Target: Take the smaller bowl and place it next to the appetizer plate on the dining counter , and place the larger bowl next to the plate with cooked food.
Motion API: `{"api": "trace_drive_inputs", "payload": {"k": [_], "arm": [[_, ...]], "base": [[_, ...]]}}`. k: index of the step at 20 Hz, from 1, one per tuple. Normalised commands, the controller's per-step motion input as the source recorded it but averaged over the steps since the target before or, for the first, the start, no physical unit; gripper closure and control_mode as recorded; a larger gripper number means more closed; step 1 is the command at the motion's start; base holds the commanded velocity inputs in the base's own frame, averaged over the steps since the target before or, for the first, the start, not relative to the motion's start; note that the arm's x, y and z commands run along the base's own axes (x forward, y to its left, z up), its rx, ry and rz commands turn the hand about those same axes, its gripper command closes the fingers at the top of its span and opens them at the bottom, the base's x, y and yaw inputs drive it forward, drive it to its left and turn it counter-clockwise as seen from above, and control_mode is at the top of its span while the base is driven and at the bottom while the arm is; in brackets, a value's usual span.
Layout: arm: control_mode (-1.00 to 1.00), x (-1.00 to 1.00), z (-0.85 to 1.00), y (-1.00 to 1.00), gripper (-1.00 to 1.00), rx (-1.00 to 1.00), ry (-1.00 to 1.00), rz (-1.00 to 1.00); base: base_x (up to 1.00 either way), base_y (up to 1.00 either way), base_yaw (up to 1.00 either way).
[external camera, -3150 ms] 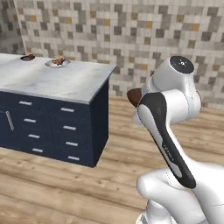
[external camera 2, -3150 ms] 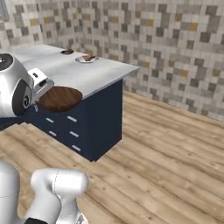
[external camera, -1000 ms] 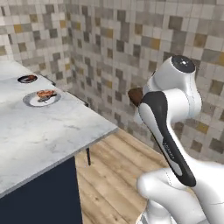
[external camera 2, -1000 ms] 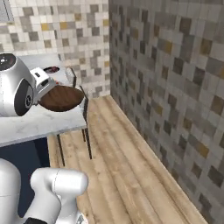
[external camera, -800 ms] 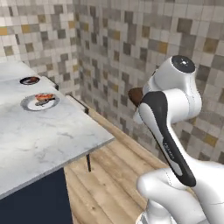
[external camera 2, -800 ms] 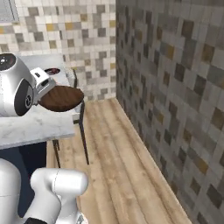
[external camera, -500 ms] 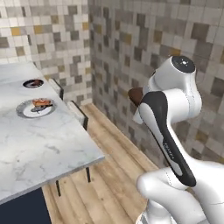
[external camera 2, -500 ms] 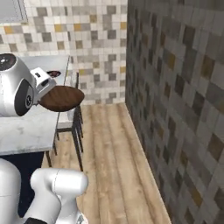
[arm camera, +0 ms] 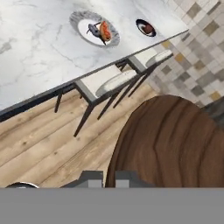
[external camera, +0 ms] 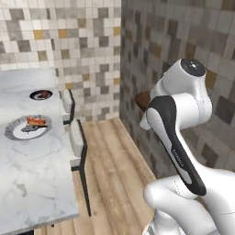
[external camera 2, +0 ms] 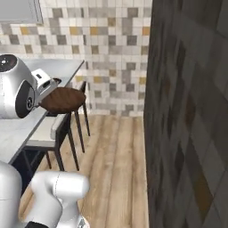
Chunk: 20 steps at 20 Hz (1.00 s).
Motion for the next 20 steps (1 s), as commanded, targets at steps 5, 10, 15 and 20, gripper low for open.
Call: {"api": "trace_drive_inputs", "payload": {"k": [5,10,15,20], "arm": [[1.00,0.00,0.00,0.00,1.00,0.00,0.00,0.00],[1.00,0.00,0.00,0.00,1.00,0.00,0.00,0.00],[1.00,0.00,0.00,0.00,1.00,0.00,0.00,0.00],[1.00,0.00,0.00,0.00,1.00,0.00,0.00,0.00]], "base": [[1.00,-0.65,0.45],[1.00,-0.51,0.52],[1.00,-0.52,0.55],[0.85,-0.72,0.55]]}}
